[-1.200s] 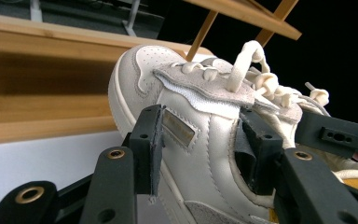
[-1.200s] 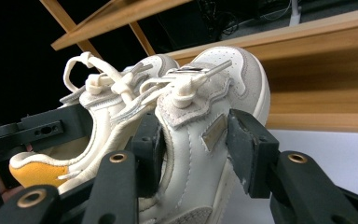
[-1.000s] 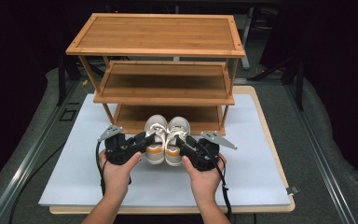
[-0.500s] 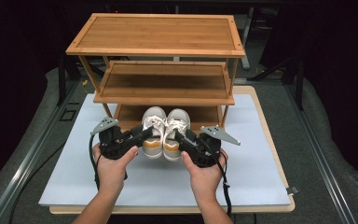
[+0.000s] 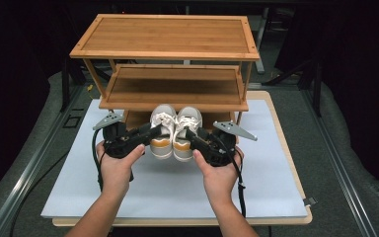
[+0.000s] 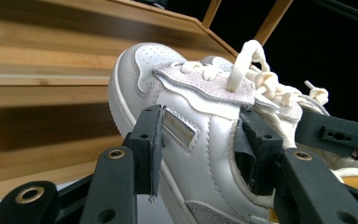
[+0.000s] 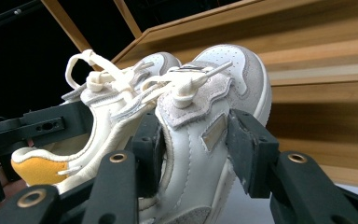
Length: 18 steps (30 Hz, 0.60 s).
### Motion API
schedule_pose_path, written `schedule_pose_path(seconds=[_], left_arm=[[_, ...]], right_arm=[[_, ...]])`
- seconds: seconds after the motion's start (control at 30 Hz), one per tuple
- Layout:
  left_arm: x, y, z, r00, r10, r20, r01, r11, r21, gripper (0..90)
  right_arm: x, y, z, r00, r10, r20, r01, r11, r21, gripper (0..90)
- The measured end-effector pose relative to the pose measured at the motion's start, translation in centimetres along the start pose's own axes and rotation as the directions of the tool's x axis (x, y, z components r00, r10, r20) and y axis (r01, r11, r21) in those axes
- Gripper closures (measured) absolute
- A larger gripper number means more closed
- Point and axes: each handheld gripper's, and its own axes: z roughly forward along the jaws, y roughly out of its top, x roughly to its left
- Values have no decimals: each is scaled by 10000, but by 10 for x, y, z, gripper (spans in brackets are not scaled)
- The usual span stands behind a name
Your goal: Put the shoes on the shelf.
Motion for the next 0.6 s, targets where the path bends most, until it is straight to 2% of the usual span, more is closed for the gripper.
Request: schedule_pose_path(seconds=[0.27,0.47,0.6], left_arm=[[3,11,3,9999,-111,5,112,9999,-93,556],[6,17,4,9999,-68,-98,67,9999,-120,556],[7,23,6,9998,10,-202,-13,9999,-109,556]], right_arm=[[3,14,5,9998,-159,136,159,9999,35,569],[5,22,12,9988,-477,78,476,9988,110,569],[5,25,16,9987,-503,71,502,9987,101,568]])
